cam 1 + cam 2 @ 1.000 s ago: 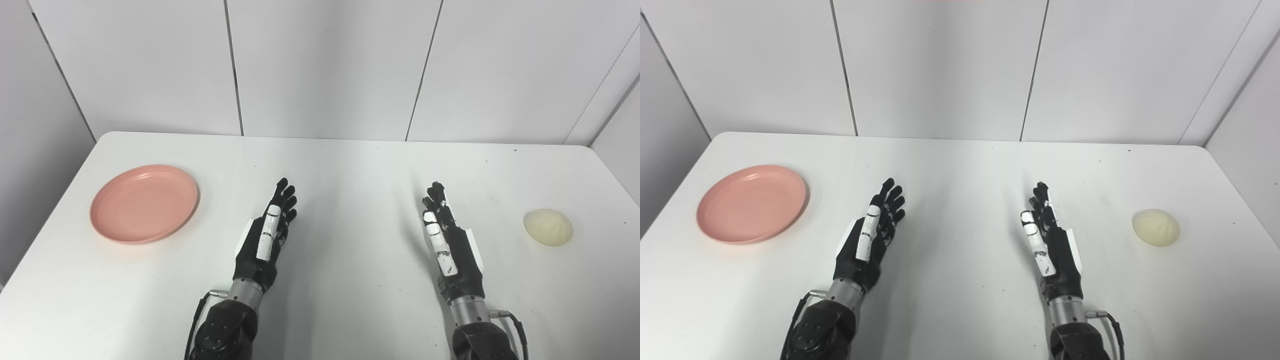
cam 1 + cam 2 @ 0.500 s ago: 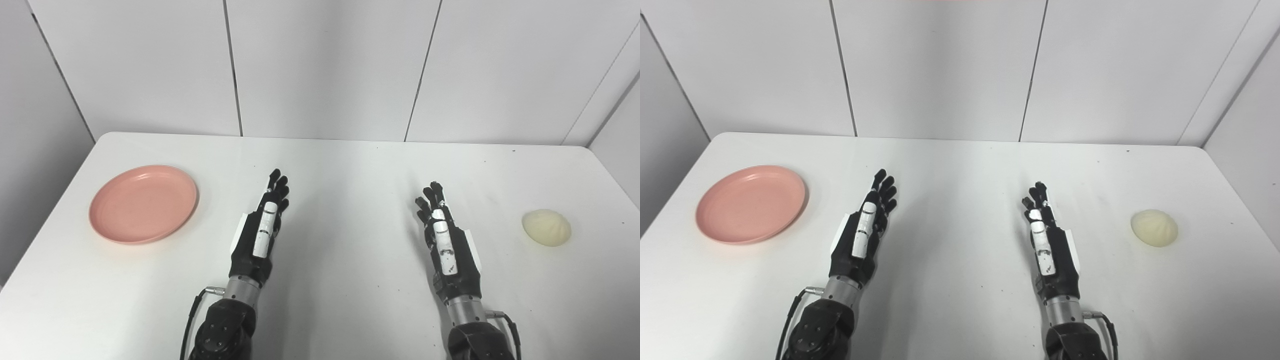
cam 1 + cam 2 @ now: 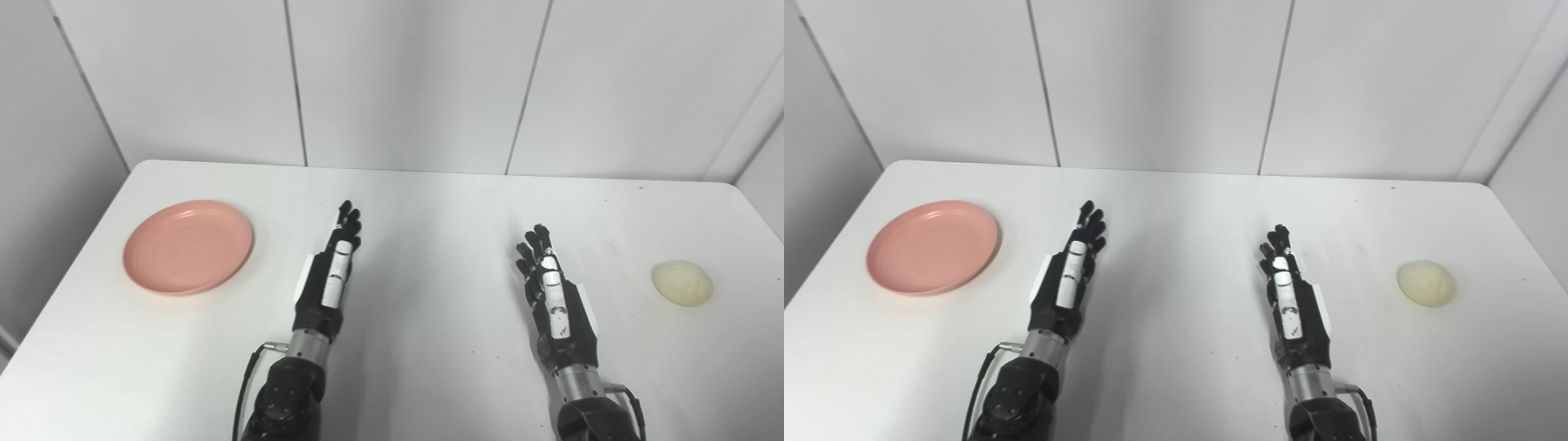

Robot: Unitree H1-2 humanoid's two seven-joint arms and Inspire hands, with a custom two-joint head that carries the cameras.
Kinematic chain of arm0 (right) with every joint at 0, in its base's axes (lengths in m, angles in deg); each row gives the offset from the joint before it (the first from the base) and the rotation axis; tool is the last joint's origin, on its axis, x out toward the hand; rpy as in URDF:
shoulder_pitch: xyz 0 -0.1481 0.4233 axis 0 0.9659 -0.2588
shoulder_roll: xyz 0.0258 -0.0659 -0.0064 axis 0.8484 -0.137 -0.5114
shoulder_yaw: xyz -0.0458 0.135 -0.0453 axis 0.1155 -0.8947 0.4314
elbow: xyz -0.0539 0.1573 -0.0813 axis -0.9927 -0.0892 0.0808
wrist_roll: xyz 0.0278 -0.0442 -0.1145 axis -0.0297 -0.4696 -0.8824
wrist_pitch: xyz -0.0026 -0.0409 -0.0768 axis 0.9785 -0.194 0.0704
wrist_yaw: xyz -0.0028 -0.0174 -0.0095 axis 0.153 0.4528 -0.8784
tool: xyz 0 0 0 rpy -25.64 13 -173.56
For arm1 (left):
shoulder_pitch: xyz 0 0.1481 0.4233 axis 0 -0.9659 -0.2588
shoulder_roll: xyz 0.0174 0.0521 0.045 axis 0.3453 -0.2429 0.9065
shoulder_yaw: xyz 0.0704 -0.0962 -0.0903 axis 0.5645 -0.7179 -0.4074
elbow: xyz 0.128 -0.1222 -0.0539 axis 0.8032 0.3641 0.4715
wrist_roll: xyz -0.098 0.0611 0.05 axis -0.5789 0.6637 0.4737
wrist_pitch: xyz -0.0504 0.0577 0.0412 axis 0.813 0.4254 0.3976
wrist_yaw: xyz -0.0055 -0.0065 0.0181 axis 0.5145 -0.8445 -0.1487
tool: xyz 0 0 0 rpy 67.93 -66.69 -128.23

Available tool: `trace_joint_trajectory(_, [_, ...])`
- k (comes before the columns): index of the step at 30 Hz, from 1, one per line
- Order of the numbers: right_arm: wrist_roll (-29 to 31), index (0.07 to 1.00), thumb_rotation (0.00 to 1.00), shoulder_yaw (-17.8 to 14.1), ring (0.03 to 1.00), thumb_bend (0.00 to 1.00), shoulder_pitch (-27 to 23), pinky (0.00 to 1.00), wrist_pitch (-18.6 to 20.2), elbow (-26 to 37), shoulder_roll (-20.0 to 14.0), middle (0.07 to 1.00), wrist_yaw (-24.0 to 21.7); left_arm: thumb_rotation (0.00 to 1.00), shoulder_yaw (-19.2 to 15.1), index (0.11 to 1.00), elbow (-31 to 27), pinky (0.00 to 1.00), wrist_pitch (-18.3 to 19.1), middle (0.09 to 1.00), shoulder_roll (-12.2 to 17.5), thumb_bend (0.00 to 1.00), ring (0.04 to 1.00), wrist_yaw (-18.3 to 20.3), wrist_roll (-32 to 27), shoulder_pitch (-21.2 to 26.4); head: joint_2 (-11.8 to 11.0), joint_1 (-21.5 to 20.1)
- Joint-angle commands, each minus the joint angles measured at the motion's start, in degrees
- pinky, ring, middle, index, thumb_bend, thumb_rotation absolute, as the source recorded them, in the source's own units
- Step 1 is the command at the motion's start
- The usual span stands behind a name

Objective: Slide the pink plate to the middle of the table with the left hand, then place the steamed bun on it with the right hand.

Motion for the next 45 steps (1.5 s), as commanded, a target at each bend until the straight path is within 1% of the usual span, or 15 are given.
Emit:
trace_joint_trajectory(1, [1.3,1.0,0.92,-1.2,0.997,0.61,0.7,1.0,-3.8,-3.3,-1.2,1.0,-1.6,1.0,0.1,1.0,4.4,1.0,-2.9,1.0,-1.3,0.5,1.0,-1.2,0.6,-0.9,0.0,0.0])
trace_joint_trajectory(2, [1.2,1.0,0.92,-1.5,0.998,0.61,0.6,1.0,-4.2,-3.9,-1.5,1.0,-1.6,1.0,-0.7,1.0,6.4,1.0,-5.2,1.0,-1.8,0.5,1.0,-2.4,0.5,0.4,-1.0,1.9])
trace_joint_trajectory(5, [1.5,1.0,0.94,-2.0,1.0,0.59,0.5,1.0,-4.9,-4.9,-2.0,1.0,-1.9,1.0,-2.2,1.0,10.5,1.0,-9.6,1.0,-2.6,0.49,1.0,-5.1,0.8,3.3,-2.0,3.5])
trace_joint_trajectory(7, [1.3,1.0,0.93,-2.3,1.0,0.61,0.3,1.0,-6.1,-6.1,-2.3,1.0,-2.0,1.0,-3.1,1.0,10.2,1.0,-8.8,1.0,-2.2,0.51,1.0,-5.1,0.1,4.9,-3.1,5.0])
trace_joint_trajectory(12, [1.2,1.0,0.91,-2.6,1.0,0.56,0.4,1.0,-7.8,-7.6,-2.6,1.0,-2.4,1.0,-5.6,1.0,6.8,1.0,-8.5,0.997,-0.9,0.57,1.0,-4.2,-3.3,7.9,-4.0,5.6])
trace_joint_trajectory(16, [1.3,1.0,0.92,-2.8,1.0,0.53,0.1,1.0,-9.4,-9.1,-2.5,1.0,-2.6,1.0,-7.5,0.964,3.2,1.0,-6.6,0.969,2.2,0.67,0.994,-5.6,-1.4,9.9,-4.3,5.5])
trace_joint_trajectory(17, [1.3,1.0,0.92,-2.8,1.0,0.52,0.1,1.0,-9.5,-9.2,-2.5,1.0,-2.7,1.0,-7.9,0.955,1.5,1.0,-5.0,0.963,3.6,0.68,0.991,-5.5,-1.0,10.2,-4.3,5.4])
trace_joint_trajectory(20, [1.2,1.0,0.93,-2.8,1.0,0.51,0.0,1.0,-9.6,-9.3,-2.5,1.0,-2.8,1.0,-8.7,0.958,-1.9,1.0,-1.7,0.966,6.5,0.75,1.0,-4.0,-2.5,10.7,-4.3,5.5])
trace_joint_trajectory(24, [1.7,1.0,0.93,-2.8,1.0,0.53,0.0,1.0,-8.8,-8.9,-2.6,1.0,-3.1,1.0,-11.0,0.939,-5.2,1.0,1.7,0.944,8.5,0.79,0.968,-4.9,-4.5,11.4,-4.2,5.6])
trace_joint_trajectory(26, [1.9,1.0,0.92,-2.7,1.0,0.53,0.0,1.0,-8.8,-8.9,-2.6,1.0,-3.2,1.0,-12.2,0.911,-6.5,1.0,4.0,0.918,9.4,0.79,0.943,-5.0,-5.7,11.6,-4.1,5.7])
trace_joint_trajectory(29, [1.4,1.0,0.94,-2.7,1.0,0.51,0.1,1.0,-9.1,-8.7,-2.7,1.0,-3.0,1.0,-14.2,0.873,-6.9,1.0,4.7,0.873,10.9,0.76,0.891,-5.6,-6.5,12.1,-3.8,6.0])
trace_joint_trajectory(31, [1.6,1.0,0.93,-2.8,1.0,0.5,0.1,1.0,-9.4,-8.8,-2.6,1.0,-2.9,1.0,-15.6,0.833,-7.9,0.94,5.9,0.829,11.4,0.75,0.836,-6.7,-6.6,12.2,-3.6,6.2])
trace_joint_trajectory(36, [1.3,1.0,0.94,-2.8,1.0,0.51,0.3,1.0,-8.9,-8.2,-2.7,1.0,-2.8,1.0,-17.8,0.794,-9.7,0.88,8.4,0.786,13.5,0.73,0.803,-8.4,-5.7,12.2,-3.2,6.4])
trace_joint_trajectory(41, [1.4,1.0,0.96,-2.8,1.0,0.49,0.4,1.0,-9.3,-8.2,-3.0,1.0,-3.1,1.0,-20.4,0.749,-8.3,0.82,9.0,0.749,15.9,0.73,0.745,-9.2,-6.8,12.8,-2.8,6.9])
trace_joint_trajectory(45, [1.3,1.0,0.96,-2.7,1.0,0.5,0.5,1.0,-8.6,-7.7,-3.1,1.0,-3.0,1.0,-22.4,0.736,-4.0,0.8,7.8,0.742,18.7,0.71,0.742,-9.4,-7.3,13.6,-2.7,7.0])
